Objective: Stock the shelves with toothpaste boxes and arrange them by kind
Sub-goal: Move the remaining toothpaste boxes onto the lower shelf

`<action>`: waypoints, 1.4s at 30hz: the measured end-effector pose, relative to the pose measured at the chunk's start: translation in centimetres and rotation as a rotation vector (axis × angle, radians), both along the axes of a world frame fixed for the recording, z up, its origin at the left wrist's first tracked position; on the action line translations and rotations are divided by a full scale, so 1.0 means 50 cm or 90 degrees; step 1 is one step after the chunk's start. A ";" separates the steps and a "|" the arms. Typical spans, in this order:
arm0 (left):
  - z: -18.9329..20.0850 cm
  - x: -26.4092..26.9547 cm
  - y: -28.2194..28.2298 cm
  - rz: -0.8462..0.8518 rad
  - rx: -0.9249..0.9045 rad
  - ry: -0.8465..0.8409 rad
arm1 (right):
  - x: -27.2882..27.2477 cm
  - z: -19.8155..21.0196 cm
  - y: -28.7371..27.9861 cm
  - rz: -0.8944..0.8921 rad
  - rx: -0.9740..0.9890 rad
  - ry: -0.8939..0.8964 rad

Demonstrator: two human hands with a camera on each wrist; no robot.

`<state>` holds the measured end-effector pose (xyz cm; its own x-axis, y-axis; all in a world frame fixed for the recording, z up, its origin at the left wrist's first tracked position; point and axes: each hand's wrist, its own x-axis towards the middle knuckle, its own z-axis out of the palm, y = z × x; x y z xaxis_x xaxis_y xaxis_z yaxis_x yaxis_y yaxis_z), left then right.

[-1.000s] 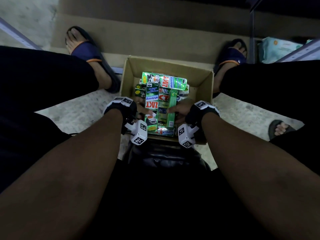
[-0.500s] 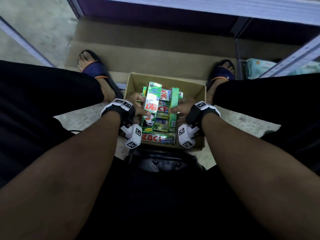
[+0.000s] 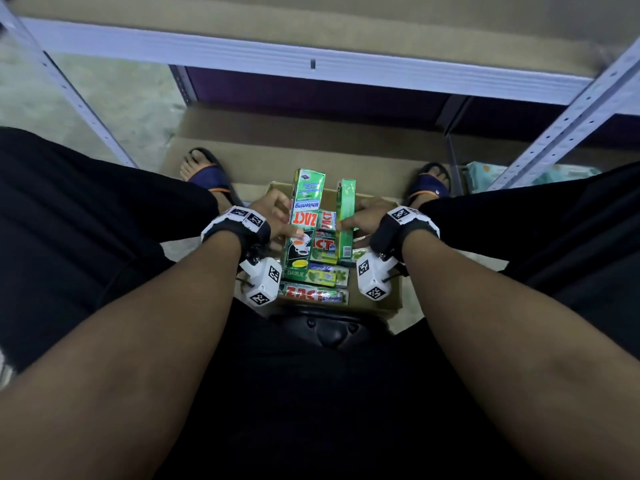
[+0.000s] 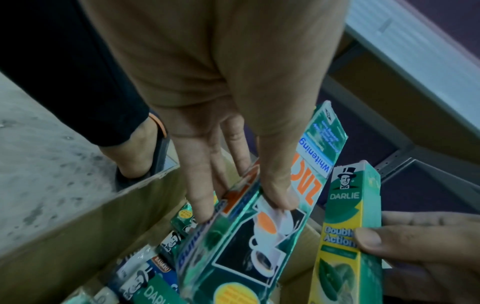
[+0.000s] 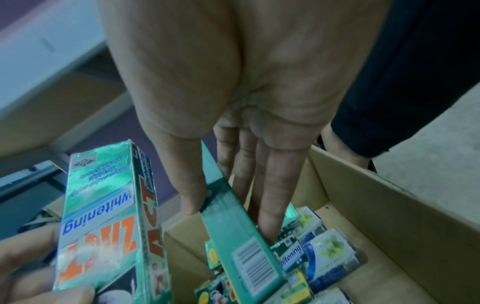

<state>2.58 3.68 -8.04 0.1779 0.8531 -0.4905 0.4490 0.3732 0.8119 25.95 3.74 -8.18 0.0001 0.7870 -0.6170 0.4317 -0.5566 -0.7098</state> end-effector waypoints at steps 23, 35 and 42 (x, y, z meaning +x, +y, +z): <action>0.434 0.000 0.169 0.004 0.309 -0.016 | 0.055 0.467 0.145 0.011 0.269 -0.020; 0.526 0.015 0.368 -0.024 0.294 0.122 | 0.085 0.560 0.328 0.103 0.325 -0.397; 0.522 0.012 0.429 -0.042 0.268 0.080 | 0.093 0.515 0.417 0.208 0.358 -0.679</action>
<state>3.18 25.15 18.05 0.2001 0.9719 -0.1236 0.5662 -0.0118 0.8242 30.62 24.58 17.58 0.0479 0.9988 -0.0082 0.9985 -0.0481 -0.0249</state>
